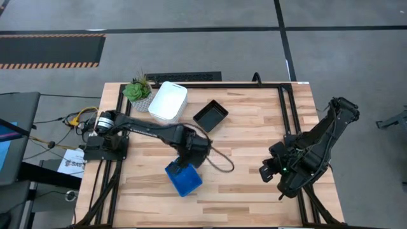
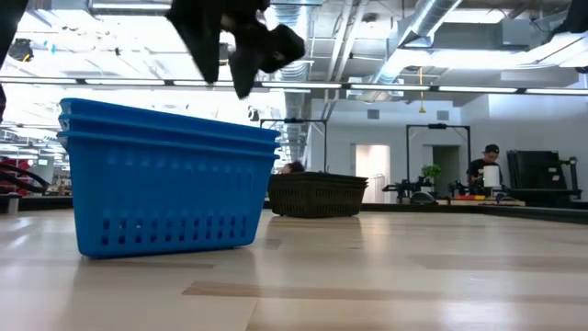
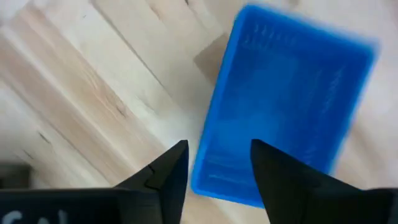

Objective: Stack baskets by color
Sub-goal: Move the stacked blue bins to the center of the table

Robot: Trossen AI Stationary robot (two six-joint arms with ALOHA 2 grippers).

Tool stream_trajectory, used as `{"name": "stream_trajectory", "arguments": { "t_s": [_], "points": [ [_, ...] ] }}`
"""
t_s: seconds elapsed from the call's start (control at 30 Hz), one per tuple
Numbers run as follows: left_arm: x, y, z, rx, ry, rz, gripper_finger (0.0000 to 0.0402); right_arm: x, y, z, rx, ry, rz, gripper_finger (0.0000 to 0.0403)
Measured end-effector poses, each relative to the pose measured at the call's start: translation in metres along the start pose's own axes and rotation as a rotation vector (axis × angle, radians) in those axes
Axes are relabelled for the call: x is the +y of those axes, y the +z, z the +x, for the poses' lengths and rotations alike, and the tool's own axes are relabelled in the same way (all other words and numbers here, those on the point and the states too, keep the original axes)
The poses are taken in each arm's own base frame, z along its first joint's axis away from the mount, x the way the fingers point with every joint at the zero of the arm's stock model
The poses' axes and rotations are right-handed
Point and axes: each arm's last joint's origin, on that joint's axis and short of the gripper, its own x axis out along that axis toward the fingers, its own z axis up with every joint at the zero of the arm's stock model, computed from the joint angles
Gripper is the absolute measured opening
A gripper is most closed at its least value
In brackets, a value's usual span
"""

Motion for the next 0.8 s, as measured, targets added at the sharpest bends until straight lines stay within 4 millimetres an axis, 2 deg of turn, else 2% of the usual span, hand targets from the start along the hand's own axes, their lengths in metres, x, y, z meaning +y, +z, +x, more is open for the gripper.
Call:
{"name": "stream_trajectory", "arguments": {
  "t_s": [0.1, 0.17, 0.3, 0.37, 0.5, 0.6, 0.7, 0.8],
  "points": [
    [-0.003, -0.004, -0.02, -0.051, -0.053, -0.146, 0.0136, 0.0, 0.0, 0.0, 0.0, 0.0, 0.001, 0.0067],
    [-0.015, -0.007, -0.028, -0.056, -0.064, -0.197, 0.0112, 0.0, 0.0, 0.0, 0.0, 0.002, 0.001, 0.0067],
    [-0.054, -0.014, -0.039, -0.086, -0.075, -0.25, 0.0053, 0.0, 0.0, 0.0, 0.001, 0.003, 0.002, 0.0067],
    [-0.079, -0.017, -0.037, -0.102, -0.063, -0.261, 0.0021, 0.0, 0.0, 0.0, 0.001, 0.002, 0.002, 0.0067],
    [-0.124, -0.016, -0.021, -0.189, -0.048, -0.282, 0.0006, -0.001, 0.0, 0.0, -0.002, -0.006, -0.005, 0.0067],
    [-0.148, -0.011, -0.002, -0.26, -0.052, -0.29, 0.0003, -0.001, 0.001, 0.0, -0.004, -0.013, -0.018, 0.0067],
    [-0.162, -0.01, 0.021, -0.273, -0.065, -0.289, 0.0001, -0.002, 0.001, 0.0, 0.001, -0.017, -0.032, 0.0067],
    [-0.165, -0.014, 0.044, -0.254, -0.058, -0.289, 0.0001, -0.002, 0.0, 0.0, 0.017, -0.024, -0.033, 0.0067]
  ]
}}
